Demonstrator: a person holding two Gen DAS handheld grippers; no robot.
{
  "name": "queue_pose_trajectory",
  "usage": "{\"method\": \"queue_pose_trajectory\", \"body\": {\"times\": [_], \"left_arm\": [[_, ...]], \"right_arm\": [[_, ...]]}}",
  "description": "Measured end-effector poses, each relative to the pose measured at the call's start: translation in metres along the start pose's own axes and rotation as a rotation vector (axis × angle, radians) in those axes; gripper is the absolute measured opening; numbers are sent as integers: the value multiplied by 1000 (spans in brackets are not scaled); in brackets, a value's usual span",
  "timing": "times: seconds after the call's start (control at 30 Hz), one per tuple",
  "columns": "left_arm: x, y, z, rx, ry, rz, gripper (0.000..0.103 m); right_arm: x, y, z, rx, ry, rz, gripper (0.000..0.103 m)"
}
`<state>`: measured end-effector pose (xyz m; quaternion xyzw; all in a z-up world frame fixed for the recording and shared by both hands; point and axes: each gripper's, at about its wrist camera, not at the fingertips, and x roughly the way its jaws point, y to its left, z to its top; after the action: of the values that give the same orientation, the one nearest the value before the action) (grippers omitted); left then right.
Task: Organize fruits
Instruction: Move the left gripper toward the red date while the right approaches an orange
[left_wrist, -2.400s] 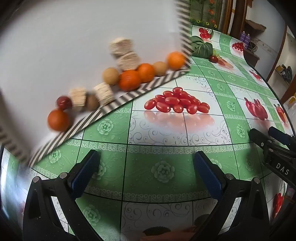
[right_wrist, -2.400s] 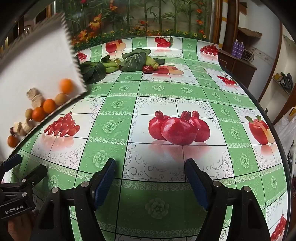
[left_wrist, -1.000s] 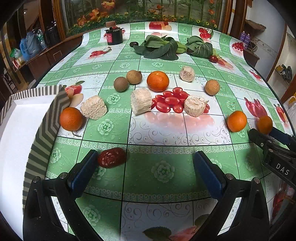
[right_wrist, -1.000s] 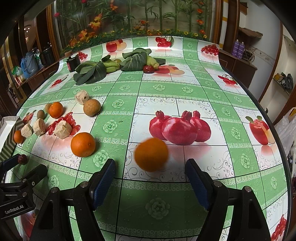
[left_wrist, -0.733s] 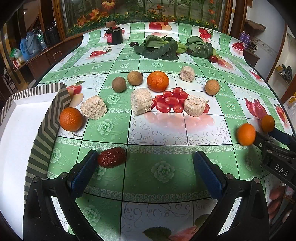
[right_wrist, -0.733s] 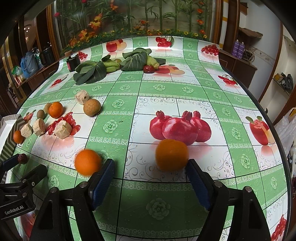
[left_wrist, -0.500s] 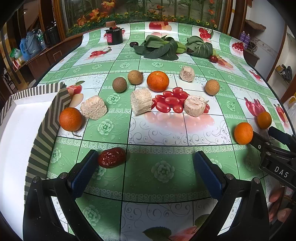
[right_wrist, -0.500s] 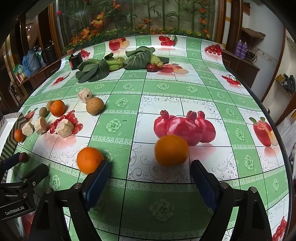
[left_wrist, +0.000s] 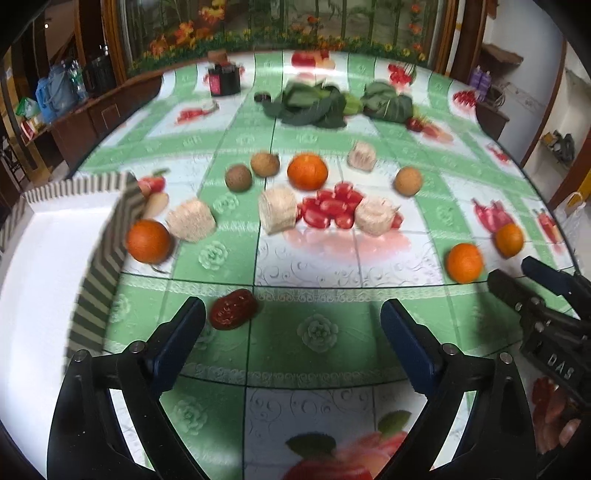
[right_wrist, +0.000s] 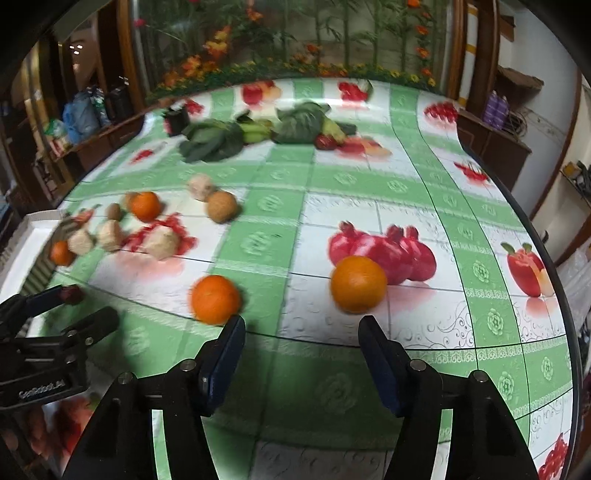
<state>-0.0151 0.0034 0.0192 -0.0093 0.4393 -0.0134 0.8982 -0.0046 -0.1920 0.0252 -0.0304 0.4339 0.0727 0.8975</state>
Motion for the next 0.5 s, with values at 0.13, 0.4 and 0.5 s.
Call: {"method": "queue_pose_trajectory", "body": {"times": [0.13, 0.4, 0.5], "left_arm": [[-20, 3, -3, 14, -42, -6, 97], [-33, 13, -15, -7, -27, -43, 97], [-26, 19, -21, -37, 13, -71, 97]], "right_arm": [[-21, 12, -1, -22, -54, 33, 64], [-37, 32, -1, -46, -74, 83, 63], [-40, 36, -3, -47, -72, 89, 63]]}}
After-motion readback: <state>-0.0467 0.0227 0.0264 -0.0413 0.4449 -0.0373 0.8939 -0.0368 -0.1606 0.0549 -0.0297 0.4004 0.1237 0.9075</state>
